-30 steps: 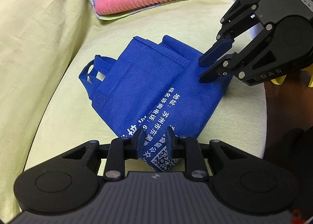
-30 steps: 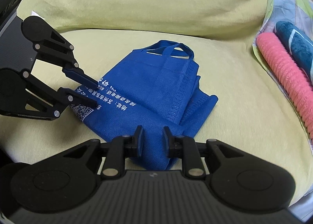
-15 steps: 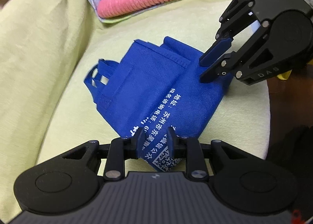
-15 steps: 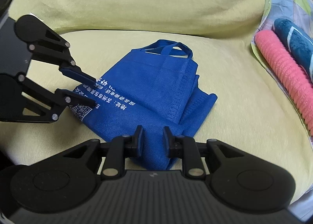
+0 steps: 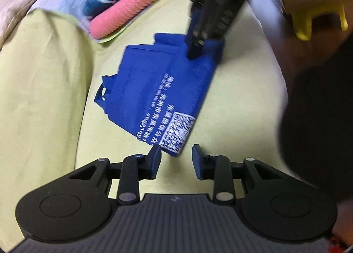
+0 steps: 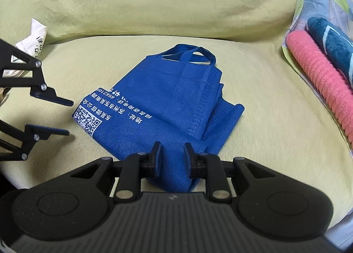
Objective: Fold shopping bag
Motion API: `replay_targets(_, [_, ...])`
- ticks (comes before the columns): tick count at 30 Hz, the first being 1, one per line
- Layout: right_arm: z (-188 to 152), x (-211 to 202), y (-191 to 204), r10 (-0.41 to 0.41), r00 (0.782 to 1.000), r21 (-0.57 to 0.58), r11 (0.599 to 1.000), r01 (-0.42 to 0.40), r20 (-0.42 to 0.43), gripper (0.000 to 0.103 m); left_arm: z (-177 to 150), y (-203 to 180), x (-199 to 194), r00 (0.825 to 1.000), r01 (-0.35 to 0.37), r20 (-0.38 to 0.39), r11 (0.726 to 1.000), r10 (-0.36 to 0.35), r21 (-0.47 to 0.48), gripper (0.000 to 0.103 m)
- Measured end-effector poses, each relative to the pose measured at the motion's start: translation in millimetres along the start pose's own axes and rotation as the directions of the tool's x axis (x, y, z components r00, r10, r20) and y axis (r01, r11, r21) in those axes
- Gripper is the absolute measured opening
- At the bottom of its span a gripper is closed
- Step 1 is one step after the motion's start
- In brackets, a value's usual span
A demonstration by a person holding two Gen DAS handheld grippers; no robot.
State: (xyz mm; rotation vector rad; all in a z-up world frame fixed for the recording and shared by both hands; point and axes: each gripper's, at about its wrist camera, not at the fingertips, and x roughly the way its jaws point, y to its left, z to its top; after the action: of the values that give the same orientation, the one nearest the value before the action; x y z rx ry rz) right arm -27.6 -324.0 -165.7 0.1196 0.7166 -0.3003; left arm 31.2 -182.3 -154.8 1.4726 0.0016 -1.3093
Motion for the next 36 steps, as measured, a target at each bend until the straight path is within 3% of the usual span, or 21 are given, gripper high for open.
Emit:
replay_targets(4, [0.7, -0.6, 1.6, -0.006, 1.0, 0.007, 1.0, 0.006, -0.002, 0.019, -1.9, -17.1, 2.3, 0.999, -0.049, 0.004, 0.99, 0.049, 0.131, 0.042])
replay_targets(9, [1.3, 0.1, -1.0, 0.004, 1.0, 0.014, 1.0, -0.004, -0.002, 0.019, -3.0, -29.6, 13.3, 0.991, -0.132, 0.033, 0.956, 0.128, 0.263, 0.046])
replay_targets(17, [1.5, 1.6, -5.9, 0.026, 1.0, 0.027, 0.999, -0.026, -0.004, 0.02, -0.9, -37.6, 38.4, 0.979, -0.201, 0.077, 0.912, 0.186, 0.356, 0.045])
replay_targets(23, [1.1, 1.7, -10.4, 0.038, 0.999, 0.048, 0.998, -0.038, -0.003, 0.023, 2.2, -18.4, 42.3, 0.991, -0.124, 0.079, 0.949, 0.106, 0.289, 0.044])
replay_targets(30, [-3.2, -1.0, -11.9, 0.052, 0.998, 0.028, 0.998, -0.053, 0.038, 0.025, 6.8, 19.7, 45.4, 0.995, 0.056, 0.061, 0.97, -0.073, 0.236, 0.04])
replay_targets(31, [-3.6, -2.7, -11.7, 0.056, 0.997, 0.006, 0.998, -0.056, 0.049, 0.026, 7.4, 23.6, 46.3, 0.994, 0.075, 0.06, 0.969, -0.092, 0.235, 0.04])
replay_targets(33, [-3.7, -7.6, -10.4, 0.061, 0.996, -0.064, 0.996, -0.056, 0.071, 0.038, 7.5, 27.1, 46.9, 0.992, 0.093, 0.058, 0.964, -0.111, 0.248, 0.04])
replay_targets(36, [-6.5, -17.1, -8.2, 0.094, 0.991, -0.187, 0.98, -0.074, 0.098, 0.044, 6.5, 25.8, 46.3, 0.991, 0.1, 0.057, 0.962, -0.119, 0.255, 0.04])
